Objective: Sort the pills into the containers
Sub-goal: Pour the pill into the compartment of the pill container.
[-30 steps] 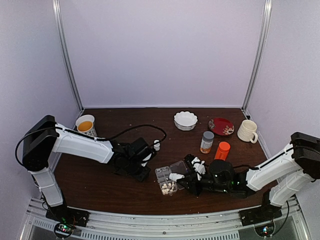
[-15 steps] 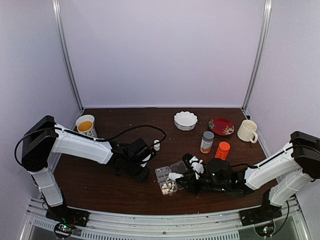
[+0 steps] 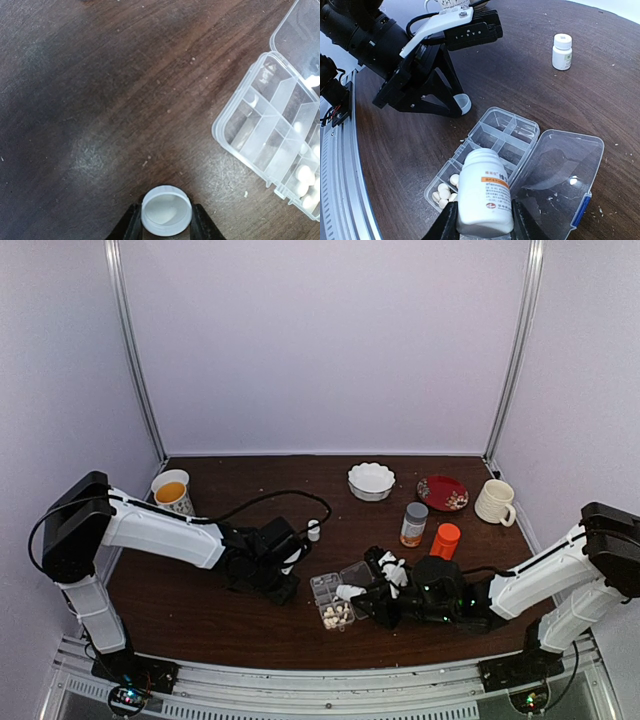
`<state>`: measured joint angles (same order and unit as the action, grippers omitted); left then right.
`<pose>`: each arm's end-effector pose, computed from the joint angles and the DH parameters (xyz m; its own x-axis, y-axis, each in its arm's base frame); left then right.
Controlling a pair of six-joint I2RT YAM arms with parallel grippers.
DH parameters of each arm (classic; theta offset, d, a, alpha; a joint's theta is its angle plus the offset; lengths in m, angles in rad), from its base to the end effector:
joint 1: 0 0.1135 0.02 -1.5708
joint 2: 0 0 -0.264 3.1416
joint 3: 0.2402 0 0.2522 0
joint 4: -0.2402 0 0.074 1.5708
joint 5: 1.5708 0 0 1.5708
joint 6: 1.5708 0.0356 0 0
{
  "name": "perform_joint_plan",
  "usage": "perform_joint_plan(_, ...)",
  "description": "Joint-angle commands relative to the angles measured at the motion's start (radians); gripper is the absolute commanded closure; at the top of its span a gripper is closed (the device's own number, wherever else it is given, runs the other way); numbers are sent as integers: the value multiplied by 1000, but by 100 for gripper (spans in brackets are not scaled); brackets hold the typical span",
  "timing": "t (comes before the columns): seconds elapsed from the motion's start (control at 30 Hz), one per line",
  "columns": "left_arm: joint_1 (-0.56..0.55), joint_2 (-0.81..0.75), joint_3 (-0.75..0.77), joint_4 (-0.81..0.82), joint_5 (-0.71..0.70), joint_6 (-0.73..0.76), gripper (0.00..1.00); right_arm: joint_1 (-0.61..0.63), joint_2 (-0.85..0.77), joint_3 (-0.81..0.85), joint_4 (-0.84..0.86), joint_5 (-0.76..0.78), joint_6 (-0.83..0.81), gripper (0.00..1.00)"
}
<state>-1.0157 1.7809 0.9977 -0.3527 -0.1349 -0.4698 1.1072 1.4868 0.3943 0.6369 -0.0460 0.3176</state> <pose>0.1817 -0.2839 0.1423 -0.7939 0.4290 -0.4309 0.5079 0.8575 -0.0820 0.1158 0.2353 0.1385 -0.4717 -0.2459 -0.8468 -0.8049 0.5122 0.2997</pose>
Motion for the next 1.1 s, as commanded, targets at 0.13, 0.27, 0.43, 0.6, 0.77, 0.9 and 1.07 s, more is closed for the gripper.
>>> perform_joint_plan(0.13,-5,-22,-12,27,0,-10,67,-7,5,30,-23,4,-14,94)
perform_joint_plan(0.27,-6,-22,-11,27,1,-9,67,-6,7,34,-33,18,-17,94)
perform_joint_plan(0.43,-6,-20,-12,26,3,-9,67,-7,-1,19,0,1,-8,93)
perform_joint_plan(0.6,-5,-20,-13,26,3,-10,67,-7,6,28,-2,-19,-13,93)
perform_joint_plan(0.77,-7,-18,-13,29,3,-10,67,-6,16,56,-59,-8,-24,93)
perform_joint_plan(0.9,-7,-18,-14,29,3,-10,67,-7,32,73,-101,7,-28,93)
perform_joint_plan(1.07,-6,-17,-14,30,4,-9,67,-7,28,73,-81,1,-31,93)
